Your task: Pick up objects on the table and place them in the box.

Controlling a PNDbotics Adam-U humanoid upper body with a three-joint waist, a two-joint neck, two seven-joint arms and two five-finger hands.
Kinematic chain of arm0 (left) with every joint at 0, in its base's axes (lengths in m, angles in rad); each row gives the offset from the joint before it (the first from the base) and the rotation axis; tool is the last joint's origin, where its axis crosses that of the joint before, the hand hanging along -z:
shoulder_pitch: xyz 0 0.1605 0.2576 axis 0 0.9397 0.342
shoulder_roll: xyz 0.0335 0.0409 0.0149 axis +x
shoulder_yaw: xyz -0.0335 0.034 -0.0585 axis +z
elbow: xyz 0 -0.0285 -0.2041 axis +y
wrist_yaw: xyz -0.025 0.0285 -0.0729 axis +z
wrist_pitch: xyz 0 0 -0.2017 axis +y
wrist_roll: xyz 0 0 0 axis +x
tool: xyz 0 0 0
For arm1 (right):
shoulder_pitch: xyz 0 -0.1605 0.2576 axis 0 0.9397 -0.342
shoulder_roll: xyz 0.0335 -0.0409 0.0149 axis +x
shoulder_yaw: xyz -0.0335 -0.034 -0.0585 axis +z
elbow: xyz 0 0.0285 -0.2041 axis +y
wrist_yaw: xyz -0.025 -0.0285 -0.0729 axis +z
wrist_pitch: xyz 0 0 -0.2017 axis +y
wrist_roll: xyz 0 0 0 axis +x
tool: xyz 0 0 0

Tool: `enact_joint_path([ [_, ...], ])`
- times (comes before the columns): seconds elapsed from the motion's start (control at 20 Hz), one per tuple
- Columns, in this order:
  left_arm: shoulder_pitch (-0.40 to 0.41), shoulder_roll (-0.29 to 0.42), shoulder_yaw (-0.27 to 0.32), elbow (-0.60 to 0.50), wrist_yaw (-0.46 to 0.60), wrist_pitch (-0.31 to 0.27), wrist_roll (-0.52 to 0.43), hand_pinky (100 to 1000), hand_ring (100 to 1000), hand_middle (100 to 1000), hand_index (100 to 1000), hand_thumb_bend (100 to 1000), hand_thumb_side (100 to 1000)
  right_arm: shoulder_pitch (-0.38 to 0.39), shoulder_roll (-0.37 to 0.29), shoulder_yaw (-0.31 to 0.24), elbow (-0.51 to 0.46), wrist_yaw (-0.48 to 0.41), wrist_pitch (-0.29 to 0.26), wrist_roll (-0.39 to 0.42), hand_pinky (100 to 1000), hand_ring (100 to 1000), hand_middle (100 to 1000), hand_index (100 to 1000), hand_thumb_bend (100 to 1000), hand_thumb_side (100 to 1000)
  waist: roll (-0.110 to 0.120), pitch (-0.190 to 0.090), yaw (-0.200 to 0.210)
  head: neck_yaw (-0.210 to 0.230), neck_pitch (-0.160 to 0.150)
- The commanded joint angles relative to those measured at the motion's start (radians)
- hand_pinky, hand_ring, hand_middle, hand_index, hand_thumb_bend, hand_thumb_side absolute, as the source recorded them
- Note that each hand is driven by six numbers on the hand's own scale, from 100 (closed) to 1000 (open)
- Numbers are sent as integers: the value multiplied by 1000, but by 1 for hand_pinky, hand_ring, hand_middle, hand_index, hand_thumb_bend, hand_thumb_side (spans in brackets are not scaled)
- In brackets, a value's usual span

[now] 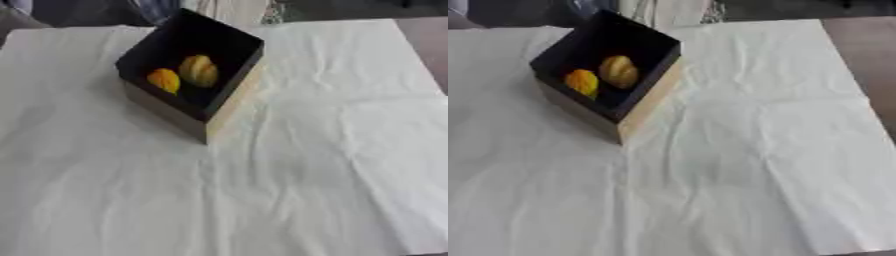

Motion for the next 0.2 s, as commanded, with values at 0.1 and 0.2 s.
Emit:
enact_joint_path([
  [0.1,41,2,49,-21,-49,-62,53,865,826,786,940,422,465,-8,-38,-10,-16,15,-18,-8,912,855,597,800,100,418,-6,-15,10,-4,6],
  [0.2,51,-9,55,-21,-59,-68,57,868,831,791,947,437,451,-9,-37,-9,-16,16,-20,-9,912,855,597,800,100,414,-9,-13,14,0,6],
])
